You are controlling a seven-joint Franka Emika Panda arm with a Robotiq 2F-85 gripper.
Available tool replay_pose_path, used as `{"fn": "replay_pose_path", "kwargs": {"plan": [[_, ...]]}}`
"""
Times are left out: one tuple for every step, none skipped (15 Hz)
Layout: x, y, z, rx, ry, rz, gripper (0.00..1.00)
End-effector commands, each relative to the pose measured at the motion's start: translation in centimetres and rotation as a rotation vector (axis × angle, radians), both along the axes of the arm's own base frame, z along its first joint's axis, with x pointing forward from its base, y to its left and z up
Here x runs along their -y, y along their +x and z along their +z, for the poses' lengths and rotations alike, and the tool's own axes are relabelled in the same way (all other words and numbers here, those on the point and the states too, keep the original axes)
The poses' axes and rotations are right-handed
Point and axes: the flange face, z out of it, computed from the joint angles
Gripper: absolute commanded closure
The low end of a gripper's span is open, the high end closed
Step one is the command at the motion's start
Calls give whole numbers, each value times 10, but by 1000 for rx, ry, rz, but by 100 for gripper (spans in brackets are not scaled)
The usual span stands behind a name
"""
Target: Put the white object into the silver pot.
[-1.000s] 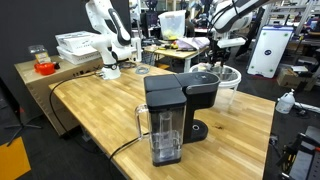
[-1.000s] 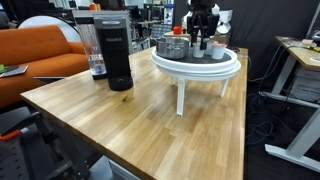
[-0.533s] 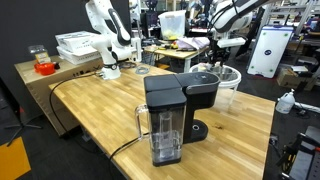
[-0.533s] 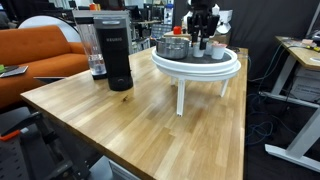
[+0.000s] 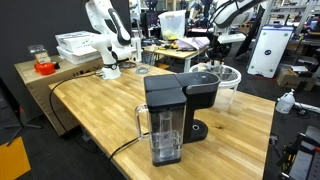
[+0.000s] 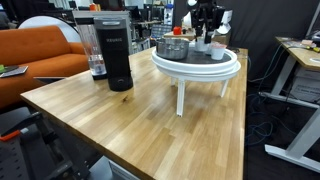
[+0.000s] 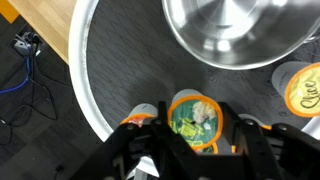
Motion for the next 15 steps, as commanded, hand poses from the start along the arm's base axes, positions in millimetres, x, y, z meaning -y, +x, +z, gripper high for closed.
{"fn": "replay_pose_path", "kwargs": {"plan": [[5,-3,12,7,5,15,73],[6,-3,14,11,4,14,73],[6,-5,17,15,2,12,73],[6,-6,20,21,-2,12,73],[6,-7,25,28,-3,12,73],[6,-9,31,36,-4,13,73],[6,-12,38,46,-4,13,73],[6,-14,45,55,-3,12,73],[6,-17,52,63,-4,13,73],[5,-20,59,71,-2,15,73],[3,-25,64,74,0,20,73],[0,-29,68,75,3,24,73],[-4,-35,71,72,5,39,73],[-8,-40,73,70,9,47,73],[-13,-46,73,63,13,60,73]]}}
